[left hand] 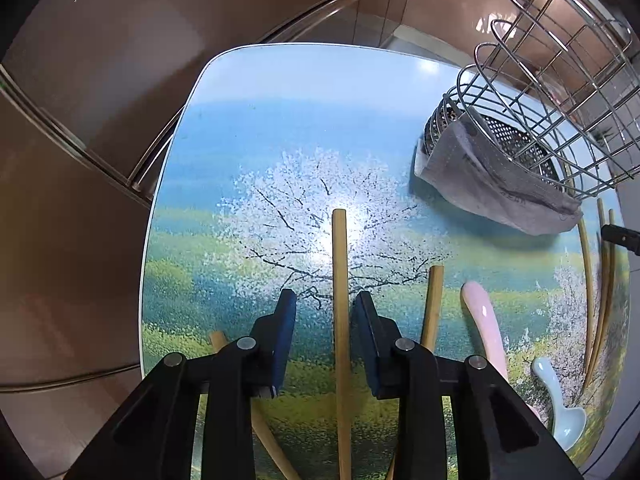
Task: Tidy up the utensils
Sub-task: 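Close the left gripper on a wooden chopstick while the right gripper closes on another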
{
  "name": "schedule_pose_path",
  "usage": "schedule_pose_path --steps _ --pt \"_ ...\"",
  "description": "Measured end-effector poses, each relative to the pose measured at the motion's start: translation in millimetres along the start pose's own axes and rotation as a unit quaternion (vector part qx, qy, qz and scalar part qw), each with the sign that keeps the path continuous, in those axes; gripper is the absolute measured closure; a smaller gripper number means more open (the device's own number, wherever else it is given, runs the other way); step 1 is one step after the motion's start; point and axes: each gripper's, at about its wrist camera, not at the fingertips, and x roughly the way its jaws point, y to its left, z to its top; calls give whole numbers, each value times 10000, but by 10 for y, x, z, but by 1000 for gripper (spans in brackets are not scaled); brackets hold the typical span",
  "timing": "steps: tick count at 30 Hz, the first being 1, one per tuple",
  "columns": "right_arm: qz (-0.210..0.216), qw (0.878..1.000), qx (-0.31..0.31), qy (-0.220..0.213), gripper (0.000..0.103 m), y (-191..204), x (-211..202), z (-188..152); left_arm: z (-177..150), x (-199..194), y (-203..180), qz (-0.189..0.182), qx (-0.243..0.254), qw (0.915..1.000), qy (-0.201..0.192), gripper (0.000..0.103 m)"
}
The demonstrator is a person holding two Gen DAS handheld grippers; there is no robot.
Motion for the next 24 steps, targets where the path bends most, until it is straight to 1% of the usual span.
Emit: schedule_pose_path --steps 2,5,6,9,11,13,15,18,24 --pt "-137 9998 -119 67 76 35 5 8 64 36 8 26 39 10000 65 73" --pt "-205 9992 -285 179 84 95 13 15 96 50 -13 37 81 9999 127 74" --pt "-234 9990 -328 196 86 120 17 15 89 53 -3 28 78 9999 149 74" --pt "-302 9981 -460 277 86 171 22 30 87 37 -33 30 108 9997 236 76" --pt "-368 9971 -585 332 86 255 27 39 78 31 -70 37 144 9994 307 82" --pt "-434 9963 -651 365 86 305 33 70 77 14 -65 13 104 9993 371 92" --pt "-413 9964 -647 359 86 315 40 103 85 22 -49 -13 41 9991 425 95" --pt "-369 9963 -694 356 86 325 53 139 119 30 -11 -49 13 9987 498 96" --pt "-351 9945 -896 404 86 350 71 148 196 53 -49 97 22 9978 653 96"
